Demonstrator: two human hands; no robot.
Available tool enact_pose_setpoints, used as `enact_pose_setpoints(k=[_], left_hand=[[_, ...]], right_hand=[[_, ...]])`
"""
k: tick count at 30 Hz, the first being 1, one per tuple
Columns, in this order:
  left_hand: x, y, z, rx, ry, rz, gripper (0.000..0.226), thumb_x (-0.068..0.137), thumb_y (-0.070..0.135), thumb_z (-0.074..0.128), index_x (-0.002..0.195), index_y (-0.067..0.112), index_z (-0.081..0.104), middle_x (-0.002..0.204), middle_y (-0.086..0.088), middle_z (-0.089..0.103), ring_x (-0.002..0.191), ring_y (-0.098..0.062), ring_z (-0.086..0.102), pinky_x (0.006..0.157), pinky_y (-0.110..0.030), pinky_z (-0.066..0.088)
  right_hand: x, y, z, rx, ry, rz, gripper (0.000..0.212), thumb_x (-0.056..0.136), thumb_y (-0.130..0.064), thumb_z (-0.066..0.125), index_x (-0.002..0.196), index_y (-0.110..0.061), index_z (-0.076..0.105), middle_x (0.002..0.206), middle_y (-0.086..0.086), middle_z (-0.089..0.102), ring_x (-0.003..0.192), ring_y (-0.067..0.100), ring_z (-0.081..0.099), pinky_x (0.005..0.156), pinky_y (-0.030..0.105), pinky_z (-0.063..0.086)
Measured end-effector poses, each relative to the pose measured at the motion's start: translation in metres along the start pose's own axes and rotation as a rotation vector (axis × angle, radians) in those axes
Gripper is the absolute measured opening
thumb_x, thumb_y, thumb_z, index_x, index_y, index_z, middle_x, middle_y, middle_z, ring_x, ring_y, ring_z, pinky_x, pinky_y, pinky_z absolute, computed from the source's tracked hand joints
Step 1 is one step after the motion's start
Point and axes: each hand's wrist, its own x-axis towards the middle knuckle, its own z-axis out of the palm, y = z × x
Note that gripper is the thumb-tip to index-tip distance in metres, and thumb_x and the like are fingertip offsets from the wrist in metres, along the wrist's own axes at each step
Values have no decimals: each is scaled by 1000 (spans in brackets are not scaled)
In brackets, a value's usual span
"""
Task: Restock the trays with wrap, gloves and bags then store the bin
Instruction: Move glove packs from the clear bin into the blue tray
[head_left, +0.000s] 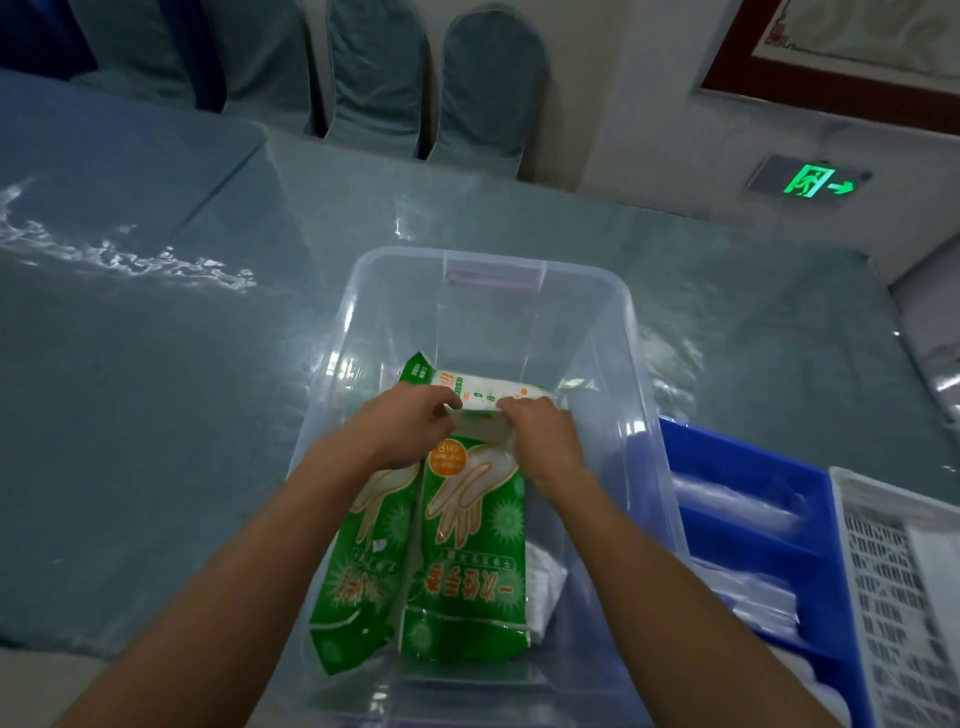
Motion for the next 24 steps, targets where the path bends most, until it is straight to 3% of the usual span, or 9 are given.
enact_pose_setpoints(k=[4,7,10,12,13,16,18,21,24], left_hand=[[-2,2,-3,-87,92,27,29,96,33,59,122,24,67,112,3,71,94,-14,65,89,-39,55],[-3,1,-4,-155,137,16,26,95,33,61,117,23,70,106,5,71,90,-14,65,89,-41,55],[-3,1,-5,-198,180,-5,30,95,31,61,122,20,67,111,0,71,98,-17,66,90,-36,52],[-2,1,-7,-253,231,-26,41,95,30,62,134,18,58,123,-3,68,111,-21,63,93,-30,47],[-1,2,-9,-295,279,-45,48,95,31,63,140,17,53,129,-4,65,117,-22,61,95,-29,44],[1,4,-20,-543,404,-115,57,95,36,62,146,19,45,135,-2,61,122,-18,58,101,-30,42],[1,7,-24,-743,366,-106,50,96,34,61,142,21,49,127,3,67,113,-12,63,103,-39,48],[-2,13,-26,-955,266,-70,30,97,24,60,127,23,59,112,7,73,102,-13,70,94,-39,55],[-6,14,-28,-1023,324,-28,19,95,13,63,113,21,64,99,3,76,90,-14,74,78,-30,59]], right_hand=[[1,-2,-20,177,165,95,27,90,-13,53,112,-25,62,104,8,69,100,35,63,75,39,46],[-2,-5,-43,370,263,186,20,96,-21,52,109,-22,67,99,9,72,91,34,65,69,36,48],[-8,-7,-69,657,357,224,26,100,-15,48,111,-20,71,94,5,73,82,21,68,64,22,46],[-15,-8,-83,798,385,196,29,101,-10,46,110,-17,72,92,-3,71,77,2,64,62,5,41],[-19,-9,-88,861,385,183,29,102,-8,46,111,-17,72,94,-5,70,79,-3,62,65,4,41],[-26,-8,-91,1049,348,176,29,101,-8,47,110,-20,72,101,-6,73,91,6,67,81,21,52],[-29,-9,-88,1193,311,213,31,102,-8,47,106,-25,73,100,-1,75,94,18,71,82,34,57],[-33,-16,-87,1424,216,299,30,103,-8,45,102,-23,71,96,2,76,86,20,73,67,29,57],[-33,-18,-82,1522,192,357,27,103,-8,47,99,-20,71,96,6,76,84,21,72,65,28,56]])
